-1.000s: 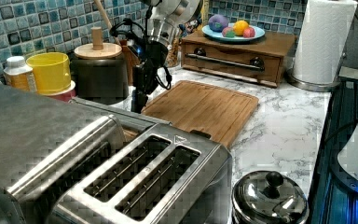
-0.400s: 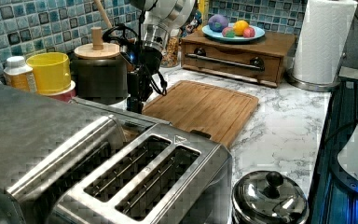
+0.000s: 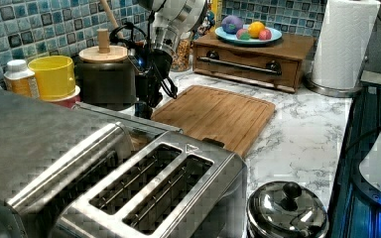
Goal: Close the oven.
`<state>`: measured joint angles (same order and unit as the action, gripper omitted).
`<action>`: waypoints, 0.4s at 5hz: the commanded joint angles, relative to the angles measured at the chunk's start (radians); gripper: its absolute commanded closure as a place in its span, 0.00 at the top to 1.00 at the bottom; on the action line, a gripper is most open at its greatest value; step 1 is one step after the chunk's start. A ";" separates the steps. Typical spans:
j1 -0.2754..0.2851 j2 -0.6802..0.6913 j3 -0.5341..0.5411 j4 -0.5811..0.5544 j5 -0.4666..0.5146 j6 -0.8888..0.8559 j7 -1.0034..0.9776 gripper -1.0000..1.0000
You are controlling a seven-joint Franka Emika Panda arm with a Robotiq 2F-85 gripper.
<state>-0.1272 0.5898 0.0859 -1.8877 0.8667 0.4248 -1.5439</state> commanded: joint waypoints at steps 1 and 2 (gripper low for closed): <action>0.123 -0.139 0.099 0.067 0.032 0.043 0.092 0.00; 0.149 -0.201 0.115 0.042 0.034 0.073 0.113 0.00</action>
<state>-0.1076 0.5405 0.0856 -1.9268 0.8789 0.4749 -1.5391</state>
